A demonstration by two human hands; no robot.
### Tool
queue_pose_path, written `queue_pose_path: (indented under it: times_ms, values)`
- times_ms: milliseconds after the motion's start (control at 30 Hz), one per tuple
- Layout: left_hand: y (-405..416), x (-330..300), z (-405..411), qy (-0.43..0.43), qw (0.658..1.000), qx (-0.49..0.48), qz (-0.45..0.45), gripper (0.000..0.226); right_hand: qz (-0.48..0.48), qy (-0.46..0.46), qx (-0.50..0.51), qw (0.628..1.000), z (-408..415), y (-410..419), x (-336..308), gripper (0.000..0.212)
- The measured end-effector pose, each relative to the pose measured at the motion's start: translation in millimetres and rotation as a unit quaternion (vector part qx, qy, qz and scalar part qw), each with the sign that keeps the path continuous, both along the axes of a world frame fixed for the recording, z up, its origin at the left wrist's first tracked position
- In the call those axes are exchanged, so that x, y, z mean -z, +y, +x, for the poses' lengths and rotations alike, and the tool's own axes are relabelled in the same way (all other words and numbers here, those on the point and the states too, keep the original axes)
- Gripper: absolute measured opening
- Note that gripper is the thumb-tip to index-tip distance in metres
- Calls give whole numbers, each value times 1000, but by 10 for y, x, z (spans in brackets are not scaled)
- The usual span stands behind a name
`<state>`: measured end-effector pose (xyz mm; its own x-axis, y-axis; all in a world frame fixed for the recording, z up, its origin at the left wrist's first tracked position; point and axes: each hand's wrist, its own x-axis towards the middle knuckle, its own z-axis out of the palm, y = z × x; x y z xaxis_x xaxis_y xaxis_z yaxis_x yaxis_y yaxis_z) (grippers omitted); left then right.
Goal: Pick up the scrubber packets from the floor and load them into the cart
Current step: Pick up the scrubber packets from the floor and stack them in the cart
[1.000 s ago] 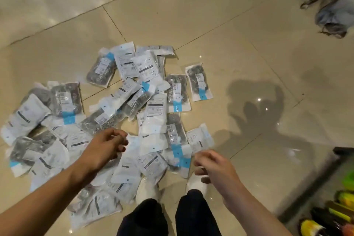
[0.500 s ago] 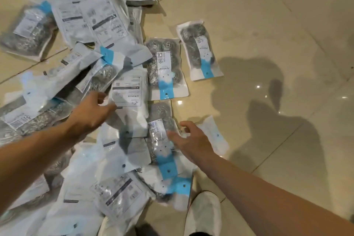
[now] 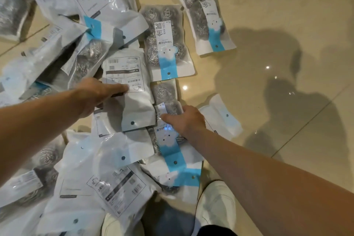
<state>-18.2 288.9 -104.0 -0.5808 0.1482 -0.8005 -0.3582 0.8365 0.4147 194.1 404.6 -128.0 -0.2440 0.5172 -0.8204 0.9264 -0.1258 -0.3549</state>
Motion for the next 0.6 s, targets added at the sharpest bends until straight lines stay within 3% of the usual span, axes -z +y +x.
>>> queue_pose_path:
  times_ms: [67, 200, 300, 467, 600]
  values:
    - [-3, -119, 55, -23, 1000, -8, 3, 46, -29, 11, 37, 999, 41, 37, -66, 61]
    - [-164, -538, 225, -74, 997, -20, 26, 22, -36, 14, 46, 998, 242, 20, -435, 54]
    - [-325, -1093, 400, -117, 992, 23, 38, 22, -20, 14, 58, 998, 418, -31, -931, 52]
    - [-575, -2300, 502, -108, 991, 71, 42, 21, -25, 40, 157, 987, 673, -69, -2139, 49]
    - [-720, -3519, 420, -119, 981, 108, 106, 31, -33, 76, 201, 976, 786, -93, -3367, 41]
